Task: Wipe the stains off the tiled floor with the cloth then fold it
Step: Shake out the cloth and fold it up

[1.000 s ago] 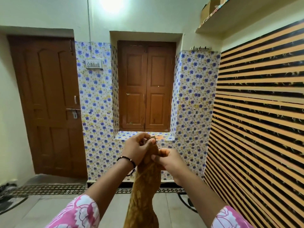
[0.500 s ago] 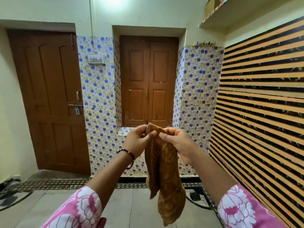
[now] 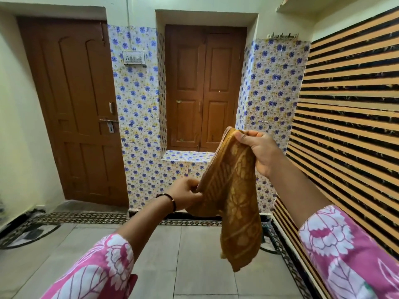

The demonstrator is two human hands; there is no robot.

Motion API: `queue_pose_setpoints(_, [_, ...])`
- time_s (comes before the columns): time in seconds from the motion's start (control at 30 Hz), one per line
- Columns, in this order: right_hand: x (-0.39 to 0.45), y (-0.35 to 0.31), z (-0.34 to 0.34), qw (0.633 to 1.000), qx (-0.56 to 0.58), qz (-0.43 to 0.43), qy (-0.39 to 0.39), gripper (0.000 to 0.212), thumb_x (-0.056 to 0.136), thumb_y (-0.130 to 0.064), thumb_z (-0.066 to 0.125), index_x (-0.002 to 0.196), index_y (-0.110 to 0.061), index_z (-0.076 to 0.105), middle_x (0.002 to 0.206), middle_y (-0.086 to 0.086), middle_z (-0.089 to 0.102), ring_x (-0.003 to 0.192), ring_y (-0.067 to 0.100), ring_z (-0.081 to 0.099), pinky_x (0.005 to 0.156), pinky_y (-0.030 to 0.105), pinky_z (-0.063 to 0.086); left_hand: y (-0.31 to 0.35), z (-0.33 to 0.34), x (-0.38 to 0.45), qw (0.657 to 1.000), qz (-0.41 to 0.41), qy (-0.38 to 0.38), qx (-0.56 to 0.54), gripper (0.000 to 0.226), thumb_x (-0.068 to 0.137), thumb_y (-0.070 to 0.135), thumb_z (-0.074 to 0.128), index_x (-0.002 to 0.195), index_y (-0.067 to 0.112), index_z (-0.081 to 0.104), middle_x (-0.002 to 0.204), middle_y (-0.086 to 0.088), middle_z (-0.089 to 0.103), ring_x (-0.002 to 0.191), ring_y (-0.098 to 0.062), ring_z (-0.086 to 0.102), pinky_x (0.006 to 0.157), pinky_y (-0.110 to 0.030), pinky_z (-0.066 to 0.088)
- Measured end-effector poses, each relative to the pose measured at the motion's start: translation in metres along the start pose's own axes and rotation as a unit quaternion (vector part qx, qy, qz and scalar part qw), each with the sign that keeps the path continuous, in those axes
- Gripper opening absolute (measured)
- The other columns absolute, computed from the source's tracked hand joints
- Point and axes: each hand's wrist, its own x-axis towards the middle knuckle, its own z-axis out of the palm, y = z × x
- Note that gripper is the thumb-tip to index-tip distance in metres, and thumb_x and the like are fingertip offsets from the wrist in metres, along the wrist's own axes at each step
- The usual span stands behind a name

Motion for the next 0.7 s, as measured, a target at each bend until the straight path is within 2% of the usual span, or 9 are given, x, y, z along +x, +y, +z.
queue_pose_setpoints(0.07, [-0.001,-0.001,-0.007,1.0,-0.005,0.0,0.007,0.014,0.08,-0.015,0.072,0.091,-0.01,0.066,0.086,0.01,0.069,0.082,0.022,0.067,0.077,0.036,0.058,-0.002,-0.008,-0.001,1.0,-0.012,0.02,0.007,0.01,0.087,0.009,0.06,0.08,0.012,0.066,0.078,-0.004,0.064,0.071,-0.013,0.061,0.059,-0.016,0.051])
queue_pose_setpoints(0.1, [-0.002,-0.002,-0.01,1.0,0.004,0.0,0.008,0.013,0.08,-0.014,0.072,0.091,-0.009,0.066,0.084,0.008,0.069,0.079,0.02,0.067,0.072,0.033,0.058,-0.001,-0.013,-0.001,0.999,-0.016,0.036,0.015,0.012,0.087,0.009,0.06,0.078,0.015,0.064,0.075,0.001,0.06,0.069,-0.01,0.058,0.055,-0.013,0.047])
queue_pose_setpoints(0.17, [-0.005,-0.002,-0.02,0.999,0.038,0.0,-0.001,0.012,0.082,-0.013,0.069,0.091,-0.006,0.065,0.078,0.006,0.069,0.072,0.017,0.068,0.064,0.028,0.058,-0.001,-0.024,0.001,0.996,-0.011,0.084,0.029,0.011,0.087,0.01,0.061,0.081,0.019,0.063,0.076,0.003,0.058,0.069,-0.009,0.056,0.051,-0.01,0.044])
queue_pose_setpoints(0.23, [-0.008,0.0,-0.032,0.997,0.067,0.008,-0.045,0.019,0.078,-0.016,0.07,0.091,-0.003,0.064,0.08,0.008,0.07,0.076,0.018,0.068,0.068,0.029,0.058,-0.002,-0.035,0.004,0.99,-0.005,0.142,0.005,0.009,0.086,0.012,0.065,0.081,0.019,0.063,0.076,0.001,0.06,0.069,-0.011,0.056,0.052,-0.011,0.044])
queue_pose_setpoints(0.33, [-0.013,0.004,-0.044,0.994,0.044,0.033,-0.098,0.038,0.059,-0.026,0.079,0.087,-0.004,0.065,0.083,0.011,0.071,0.081,0.023,0.069,0.072,0.033,0.058,0.002,-0.044,0.004,0.968,0.004,0.218,-0.124,0.01,0.08,0.013,0.073,0.084,0.009,0.065,0.076,-0.003,0.062,0.067,-0.012,0.057,0.055,-0.015,0.048])
queue_pose_setpoints(0.4, [-0.014,0.007,-0.049,0.994,0.043,0.034,-0.097,0.033,0.056,-0.022,0.079,0.083,-0.008,0.066,0.08,0.01,0.072,0.078,0.022,0.069,0.067,0.031,0.058,0.008,-0.047,0.002,0.941,0.011,0.245,-0.235,0.009,0.079,0.011,0.073,0.079,0.012,0.065,0.073,-0.002,0.063,0.065,-0.01,0.06,0.052,-0.015,0.049])
queue_pose_setpoints(0.47, [-0.014,0.008,-0.054,0.995,0.053,0.018,-0.084,0.024,0.065,-0.018,0.075,0.085,-0.01,0.065,0.081,0.008,0.072,0.077,0.02,0.069,0.066,0.032,0.058,0.012,-0.051,0.0,0.927,0.015,0.256,-0.273,0.009,0.079,0.012,0.073,0.078,0.015,0.065,0.074,-0.002,0.064,0.061,-0.007,0.062,0.049,-0.016,0.051])
queue_pose_setpoints(0.6, [-0.018,0.009,-0.068,0.996,-0.042,-0.014,-0.077,0.004,0.082,-0.015,0.064,0.084,-0.013,0.061,0.076,0.002,0.067,0.075,0.019,0.063,0.073,0.039,0.052,0.014,-0.06,-0.003,0.96,0.001,0.196,-0.202,0.014,0.078,0.018,0.075,0.089,0.014,0.067,0.084,-0.005,0.066,0.067,-0.013,0.063,0.048,-0.023,0.055])
queue_pose_setpoints(0.7, [-0.022,0.014,-0.072,0.995,-0.073,0.002,-0.075,0.007,0.089,-0.011,0.058,0.082,-0.011,0.06,0.079,0.006,0.066,0.077,0.021,0.063,0.077,0.044,0.053,0.017,-0.062,0.0,0.954,-0.018,0.177,-0.243,0.014,0.075,0.02,0.076,0.087,0.018,0.069,0.086,-0.005,0.068,0.064,-0.01,0.065,0.054,-0.026,0.056])
